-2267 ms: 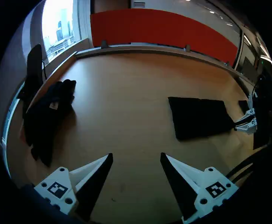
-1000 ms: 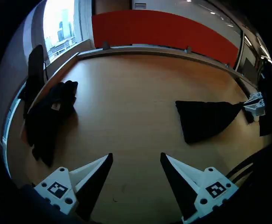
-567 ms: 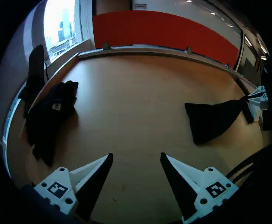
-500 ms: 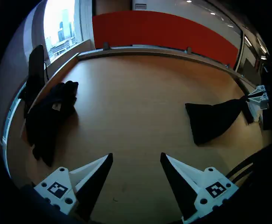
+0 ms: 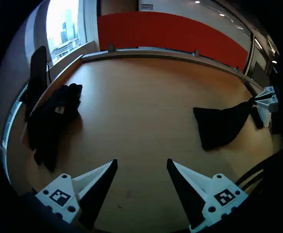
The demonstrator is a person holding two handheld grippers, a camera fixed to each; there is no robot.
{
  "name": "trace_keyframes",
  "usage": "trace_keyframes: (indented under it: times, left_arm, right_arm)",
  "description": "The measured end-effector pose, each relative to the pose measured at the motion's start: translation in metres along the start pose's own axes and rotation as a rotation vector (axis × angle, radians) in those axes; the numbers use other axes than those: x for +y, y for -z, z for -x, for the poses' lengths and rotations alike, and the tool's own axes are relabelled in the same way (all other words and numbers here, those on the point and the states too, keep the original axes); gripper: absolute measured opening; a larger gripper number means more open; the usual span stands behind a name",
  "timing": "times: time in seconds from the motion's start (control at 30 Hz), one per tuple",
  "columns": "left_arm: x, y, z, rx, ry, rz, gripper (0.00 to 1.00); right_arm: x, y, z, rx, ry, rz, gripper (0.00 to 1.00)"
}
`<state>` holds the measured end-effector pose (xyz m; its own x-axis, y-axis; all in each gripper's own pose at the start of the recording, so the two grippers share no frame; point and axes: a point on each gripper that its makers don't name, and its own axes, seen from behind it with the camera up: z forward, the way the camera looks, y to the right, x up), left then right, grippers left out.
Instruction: Fold towel
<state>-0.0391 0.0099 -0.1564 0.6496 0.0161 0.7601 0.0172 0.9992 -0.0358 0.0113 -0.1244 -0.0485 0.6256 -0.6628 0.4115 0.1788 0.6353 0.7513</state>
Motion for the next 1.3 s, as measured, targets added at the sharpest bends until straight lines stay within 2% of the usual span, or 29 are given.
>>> trace_keyframes:
  times: [0.27, 0.6, 0.87, 1.07, 1.3]
  left_arm:
    - [-0.004, 0.003, -0.001, 0.009, 0.005, -0.003, 0.94]
    - [-0.021, 0.011, 0.001, 0.02, 0.036, -0.025, 0.94]
    - [-0.035, 0.017, 0.008, 0.019, 0.065, -0.044, 0.94]
    - [-0.043, 0.02, 0.012, 0.021, 0.085, -0.053, 0.94]
    - [-0.048, 0.02, 0.015, 0.017, 0.09, -0.057, 0.94]
  right_arm:
    - [-0.028, -0.021, -0.029, 0.027, 0.047, -0.07, 0.05]
    - [-0.073, -0.055, -0.054, 0.028, 0.106, -0.181, 0.05]
    - [-0.106, -0.078, -0.058, 0.007, 0.124, -0.25, 0.05]
    - [-0.115, -0.088, -0.055, -0.01, 0.101, -0.269, 0.05]
    - [-0.117, -0.091, -0.053, -0.02, 0.092, -0.274, 0.05]
